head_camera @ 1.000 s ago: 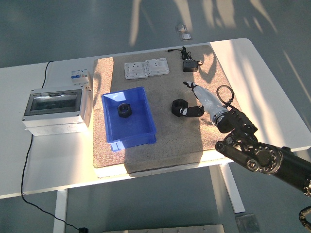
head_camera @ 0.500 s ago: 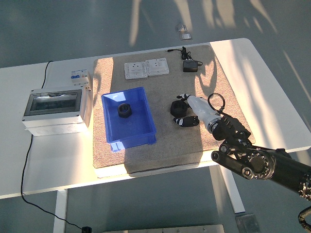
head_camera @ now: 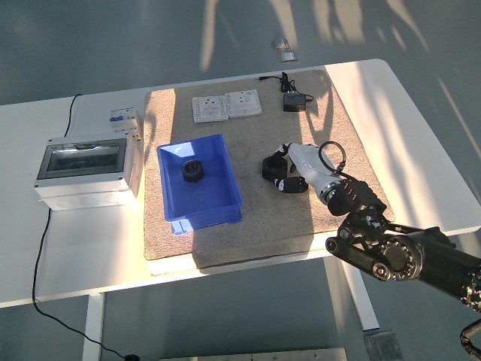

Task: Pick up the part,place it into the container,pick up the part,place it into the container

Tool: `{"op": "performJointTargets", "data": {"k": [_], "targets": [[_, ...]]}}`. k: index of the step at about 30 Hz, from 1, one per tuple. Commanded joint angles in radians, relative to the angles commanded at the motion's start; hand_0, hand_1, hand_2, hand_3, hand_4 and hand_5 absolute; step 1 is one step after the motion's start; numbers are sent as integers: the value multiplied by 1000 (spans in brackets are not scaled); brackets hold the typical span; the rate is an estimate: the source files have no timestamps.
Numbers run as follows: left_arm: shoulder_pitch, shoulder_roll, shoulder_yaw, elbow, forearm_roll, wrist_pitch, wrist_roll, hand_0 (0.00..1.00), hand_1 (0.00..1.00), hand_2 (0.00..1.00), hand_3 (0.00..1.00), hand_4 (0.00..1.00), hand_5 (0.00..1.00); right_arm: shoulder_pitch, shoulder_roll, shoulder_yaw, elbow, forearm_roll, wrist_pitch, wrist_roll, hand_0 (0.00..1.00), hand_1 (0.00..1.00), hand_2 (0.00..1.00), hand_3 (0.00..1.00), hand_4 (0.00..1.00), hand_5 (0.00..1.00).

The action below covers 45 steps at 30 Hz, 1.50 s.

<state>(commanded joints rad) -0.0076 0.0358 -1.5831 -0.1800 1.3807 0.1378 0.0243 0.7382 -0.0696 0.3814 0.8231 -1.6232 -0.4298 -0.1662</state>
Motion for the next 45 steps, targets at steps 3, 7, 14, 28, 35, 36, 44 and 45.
{"op": "performJointTargets", "data": {"k": [3,7,14,28,35,36,44,45], "targets": [[0,0,-1,0,2,-1,1,672,666,659,775,802,749,-3,0,8,-4,2,-17,13,793,413,422,560,404,2],[1,0,0,0,3,-1,1,672,666,659,774,801,748,-6,-2,32,-7,0,-43,31,783,411,418,548,370,2],[0,0,0,0,5,-2,2,672,666,658,773,801,749,-10,-3,45,-15,-6,-58,42,782,411,418,541,364,2],[1,2,-1,0,7,-2,2,672,666,656,773,801,750,14,-15,126,33,-11,-28,51,784,429,489,560,386,2],[0,3,-2,0,8,-2,2,672,667,656,772,801,752,34,-10,102,75,-50,55,-14,884,699,828,851,815,217],[0,3,-2,0,8,-2,2,672,667,656,772,801,752,35,-10,98,76,-53,63,-20,884,699,828,851,815,217],[-1,3,-3,0,8,-2,1,672,666,655,773,800,750,37,-8,88,75,-71,94,-47,998,904,977,998,971,389],[-1,3,-3,0,9,-2,0,672,666,655,773,800,750,37,-8,87,73,-71,95,-49,998,904,977,998,971,389]]}}
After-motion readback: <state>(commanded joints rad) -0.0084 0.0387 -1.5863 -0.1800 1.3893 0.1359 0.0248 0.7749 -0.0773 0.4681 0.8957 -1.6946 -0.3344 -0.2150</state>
